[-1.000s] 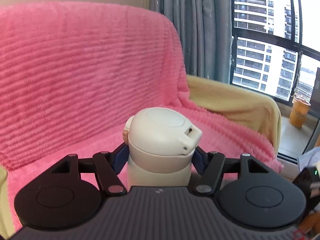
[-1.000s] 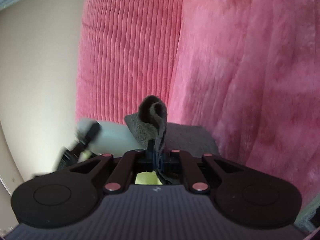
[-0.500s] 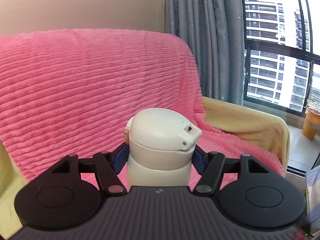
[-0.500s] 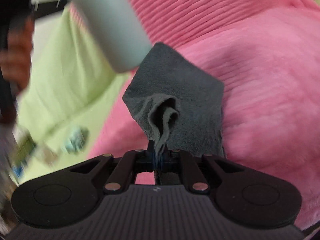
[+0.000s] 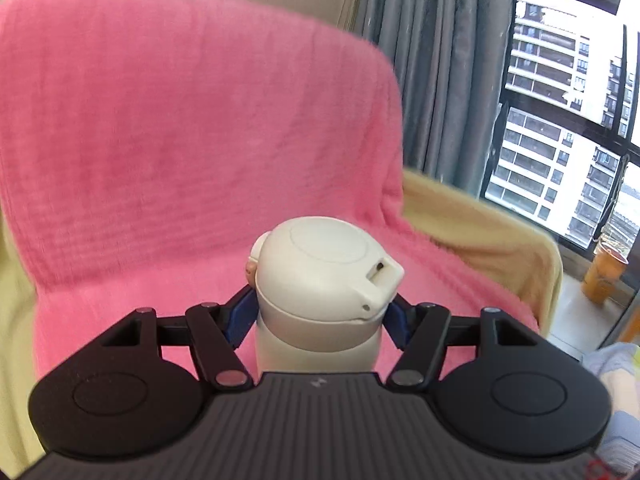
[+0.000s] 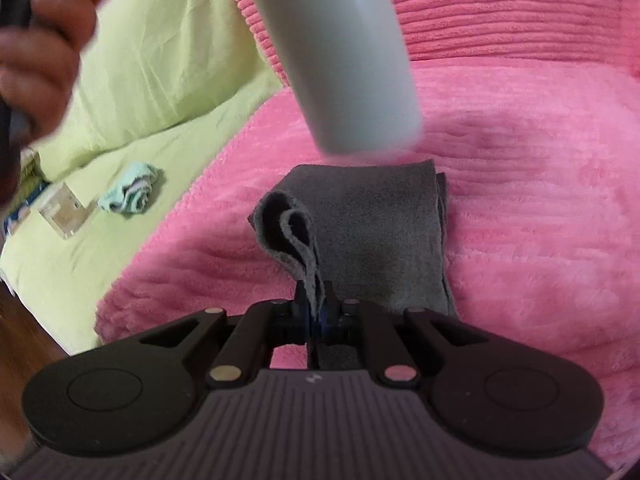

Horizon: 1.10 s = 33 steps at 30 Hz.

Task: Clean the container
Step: 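Lower the grey cloth onto the blanket with the right gripper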

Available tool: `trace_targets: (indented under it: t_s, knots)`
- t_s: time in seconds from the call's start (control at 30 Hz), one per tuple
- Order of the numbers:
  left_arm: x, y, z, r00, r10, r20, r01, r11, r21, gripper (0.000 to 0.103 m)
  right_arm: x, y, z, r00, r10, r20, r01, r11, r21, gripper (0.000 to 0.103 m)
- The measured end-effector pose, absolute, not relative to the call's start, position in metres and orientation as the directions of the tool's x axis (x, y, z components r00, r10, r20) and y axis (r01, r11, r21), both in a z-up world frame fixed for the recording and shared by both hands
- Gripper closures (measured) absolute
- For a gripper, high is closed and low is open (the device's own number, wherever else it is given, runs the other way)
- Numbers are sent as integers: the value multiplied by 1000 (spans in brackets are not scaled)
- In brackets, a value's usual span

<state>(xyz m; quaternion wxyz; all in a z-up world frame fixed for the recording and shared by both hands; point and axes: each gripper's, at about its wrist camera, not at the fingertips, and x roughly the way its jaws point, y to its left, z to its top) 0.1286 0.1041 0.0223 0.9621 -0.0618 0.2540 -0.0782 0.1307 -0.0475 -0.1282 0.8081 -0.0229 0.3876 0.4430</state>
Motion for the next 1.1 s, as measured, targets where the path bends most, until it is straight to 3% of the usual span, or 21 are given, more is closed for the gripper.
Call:
trace_targets:
  t_s: [0.1,0.4,0.5,0.67,0.8,1.03,1.1]
  knots:
    - [132,103,-6,821,-154,-550,92,986,-138,37,126,-45,-127,326,677,-660,-747,613,259,98]
    - [129,108,-13,826,-173,-536,113,983,-144,37,109,-55,-124,355,612,-706,-755,634,170,96]
    - [121,113,-12,818,-184,-544,125,982,-143,37,103,-48,-126,387,570,-725,-784,617,66,99]
    - [120,124,-11,807,-200,-555,131,978,-161,36,98,-39,-111,539,522,-661,-768,626,-131,100]
    - [123,126,-13,807,-204,-553,136,977,-163,36,119,-35,-109,553,529,-644,-734,674,-77,99]
    - [127,120,-14,809,-207,-551,163,978,-129,37,155,-41,-121,415,579,-702,-721,680,135,96]
    - [127,121,-14,807,-213,-550,168,977,-132,37,154,-51,-118,352,635,-688,-744,636,206,84]
